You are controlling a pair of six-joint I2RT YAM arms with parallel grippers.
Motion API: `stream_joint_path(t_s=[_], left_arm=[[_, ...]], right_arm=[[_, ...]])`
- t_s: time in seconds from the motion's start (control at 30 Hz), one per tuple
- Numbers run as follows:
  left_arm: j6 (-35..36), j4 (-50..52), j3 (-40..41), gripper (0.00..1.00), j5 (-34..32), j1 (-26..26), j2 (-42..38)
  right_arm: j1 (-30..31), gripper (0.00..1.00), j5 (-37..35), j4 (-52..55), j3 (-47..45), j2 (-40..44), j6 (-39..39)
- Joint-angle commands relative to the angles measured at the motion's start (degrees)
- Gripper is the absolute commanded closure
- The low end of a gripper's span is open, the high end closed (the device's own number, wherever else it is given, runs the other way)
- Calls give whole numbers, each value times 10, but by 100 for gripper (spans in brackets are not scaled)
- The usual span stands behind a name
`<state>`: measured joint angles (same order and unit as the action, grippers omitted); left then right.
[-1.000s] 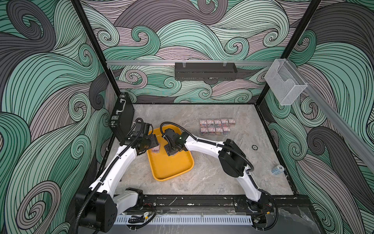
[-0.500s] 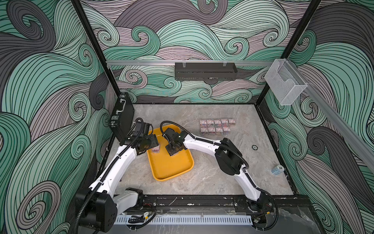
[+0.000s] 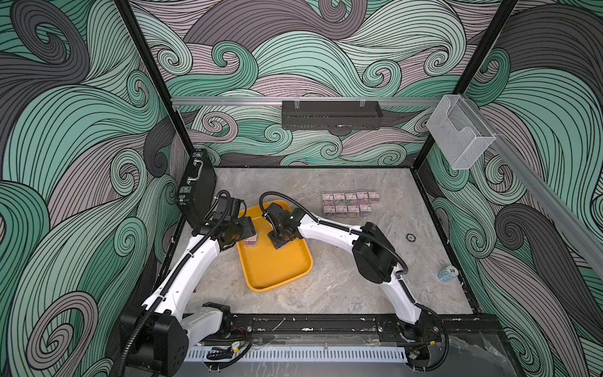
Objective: Take the paper clips out of the storage box
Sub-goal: Pick up the boxed paper clips from the storage box.
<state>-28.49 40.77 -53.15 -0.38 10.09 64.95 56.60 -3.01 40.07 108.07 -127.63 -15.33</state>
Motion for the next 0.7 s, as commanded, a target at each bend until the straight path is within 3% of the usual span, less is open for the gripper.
stream_joint_path(t_s=[0.0,0.33,0.67], left_arm=[[7,21,-18,34,9,-6,-13],[6,20,-15,34,18,-5,-16],[7,20,-16,34,19,-6,-19]], right_arm=[[-12,51,-1,7,-2,70,22],[-82,52,-29,8,-80,200,52],[-237,53,-68,7,-207,271,80]])
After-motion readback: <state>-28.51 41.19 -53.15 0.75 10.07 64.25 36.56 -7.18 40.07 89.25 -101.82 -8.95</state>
